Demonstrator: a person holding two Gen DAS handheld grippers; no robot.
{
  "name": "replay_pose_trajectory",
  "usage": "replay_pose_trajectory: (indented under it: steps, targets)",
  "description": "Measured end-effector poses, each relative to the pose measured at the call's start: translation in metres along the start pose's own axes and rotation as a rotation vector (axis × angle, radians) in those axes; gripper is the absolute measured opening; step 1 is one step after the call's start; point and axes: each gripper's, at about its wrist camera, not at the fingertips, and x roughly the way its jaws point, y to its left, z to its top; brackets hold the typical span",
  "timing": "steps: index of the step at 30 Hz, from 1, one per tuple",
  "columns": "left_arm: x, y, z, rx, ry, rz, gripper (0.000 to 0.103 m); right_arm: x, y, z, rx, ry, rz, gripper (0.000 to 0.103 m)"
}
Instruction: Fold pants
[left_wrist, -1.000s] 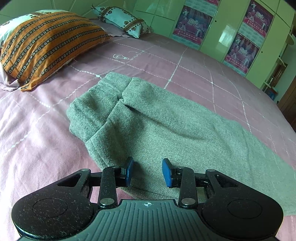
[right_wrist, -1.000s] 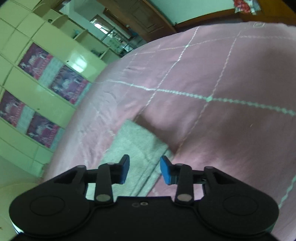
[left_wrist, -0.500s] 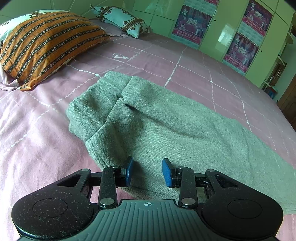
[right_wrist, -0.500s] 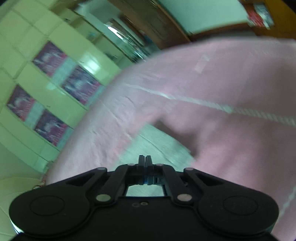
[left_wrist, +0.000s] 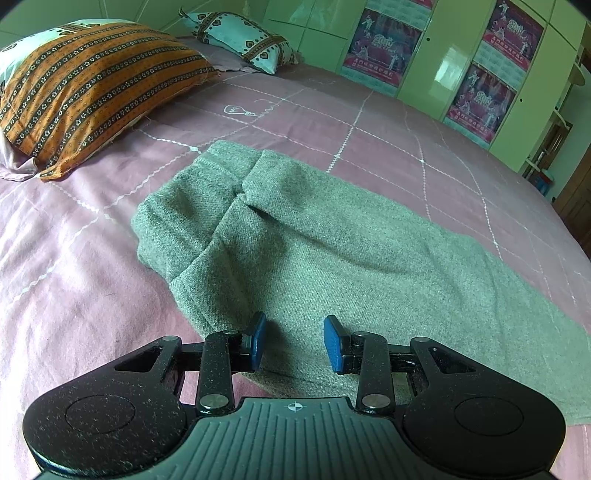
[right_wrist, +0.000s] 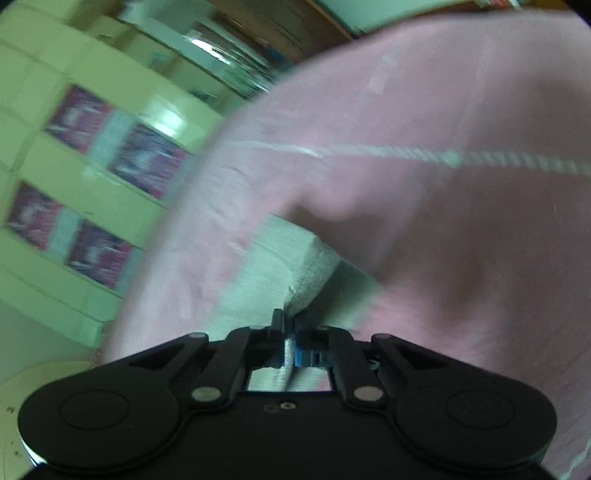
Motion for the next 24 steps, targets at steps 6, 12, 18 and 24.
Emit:
replay_pose_trajectory:
  steps: [6,12,18,24]
  targets:
    - [0.000,-0.001,0.000,0.001,0.004,0.003,0.035,0.000,-0.019,-0.008,0.047,0.055,-0.061,0.003]
    - [0.001,0.002,0.000,-0.020,0.007,-0.005,0.035,-0.015,-0.024,-0.006,0.055,0.021,-0.063,0.027]
    - [0.002,0.002,0.001,-0.012,0.019,-0.007,0.035,0.018,0.001,0.007,-0.068,0.069,-0.123,0.001]
    - [0.003,0.002,0.001,-0.013,0.017,-0.005,0.035,0.008,0.026,0.012,-0.232,0.019,-0.139,0.005]
